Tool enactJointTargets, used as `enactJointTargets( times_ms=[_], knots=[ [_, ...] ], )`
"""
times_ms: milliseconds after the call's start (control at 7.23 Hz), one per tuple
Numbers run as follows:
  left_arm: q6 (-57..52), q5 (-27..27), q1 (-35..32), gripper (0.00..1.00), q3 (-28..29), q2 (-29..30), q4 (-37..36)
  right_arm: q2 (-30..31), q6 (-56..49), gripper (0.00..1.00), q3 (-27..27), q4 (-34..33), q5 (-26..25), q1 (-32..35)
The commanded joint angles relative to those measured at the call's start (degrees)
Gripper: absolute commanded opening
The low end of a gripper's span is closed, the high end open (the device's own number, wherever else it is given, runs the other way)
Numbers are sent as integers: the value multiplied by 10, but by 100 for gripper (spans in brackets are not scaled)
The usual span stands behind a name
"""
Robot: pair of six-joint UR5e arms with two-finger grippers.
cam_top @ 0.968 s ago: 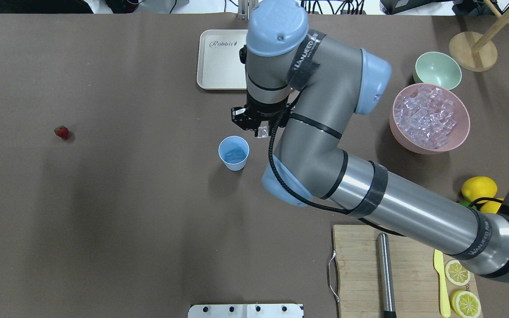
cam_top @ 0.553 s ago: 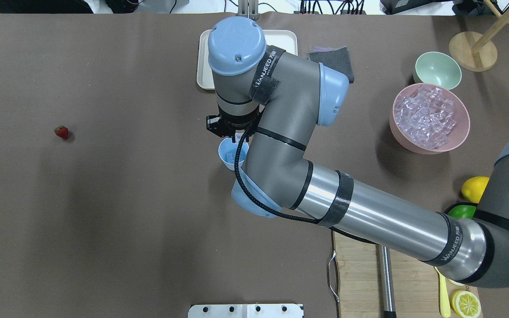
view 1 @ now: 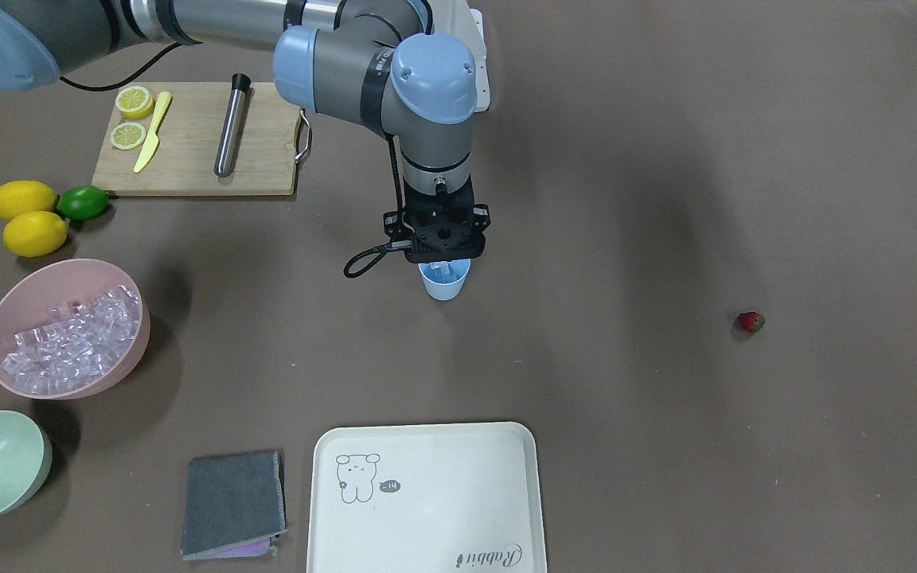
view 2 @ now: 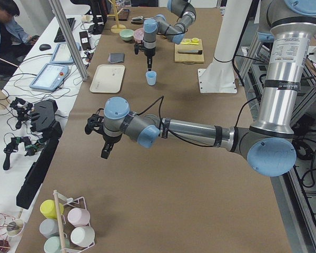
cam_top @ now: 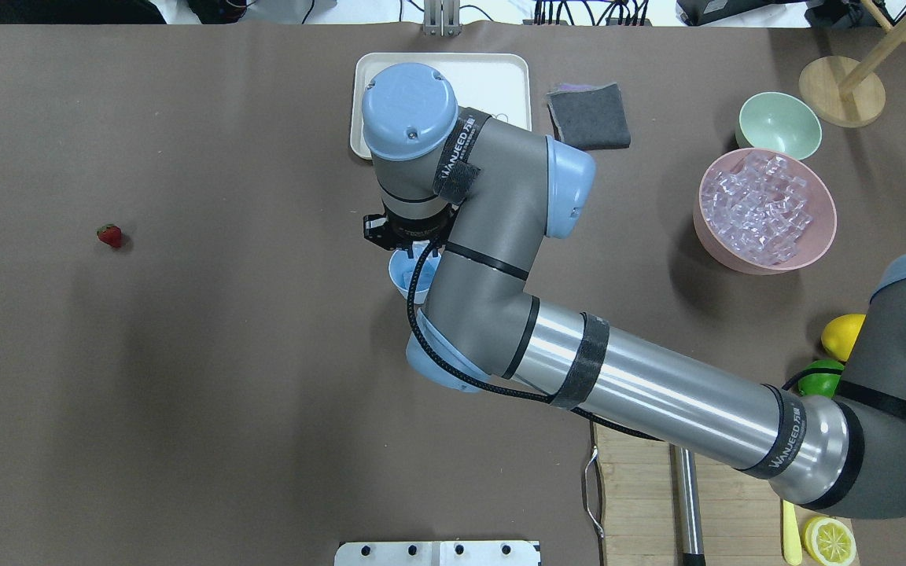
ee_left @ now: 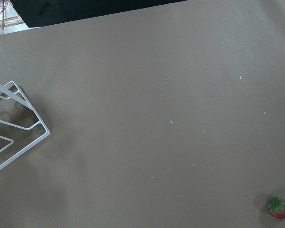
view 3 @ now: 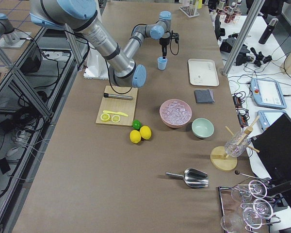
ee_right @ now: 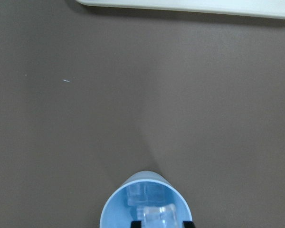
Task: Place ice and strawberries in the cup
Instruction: 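Open the right gripper to drop the ice cube into the cup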
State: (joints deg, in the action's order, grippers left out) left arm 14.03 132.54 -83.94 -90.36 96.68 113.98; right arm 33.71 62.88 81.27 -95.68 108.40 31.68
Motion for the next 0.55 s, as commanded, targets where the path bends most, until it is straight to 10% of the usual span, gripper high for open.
enactJointTargets(
  times_ms=[0,138,415],
  knots=[
    [-1,0,0,98,1,0,0,0,17,75,-1,4,-9,-9],
    [0,0,0,98,2,0,-1,-1,19,97,6,3,-9,-9],
    [0,0,0,98,4,0,-2,3,5,99,8,2,6,41]
  ],
)
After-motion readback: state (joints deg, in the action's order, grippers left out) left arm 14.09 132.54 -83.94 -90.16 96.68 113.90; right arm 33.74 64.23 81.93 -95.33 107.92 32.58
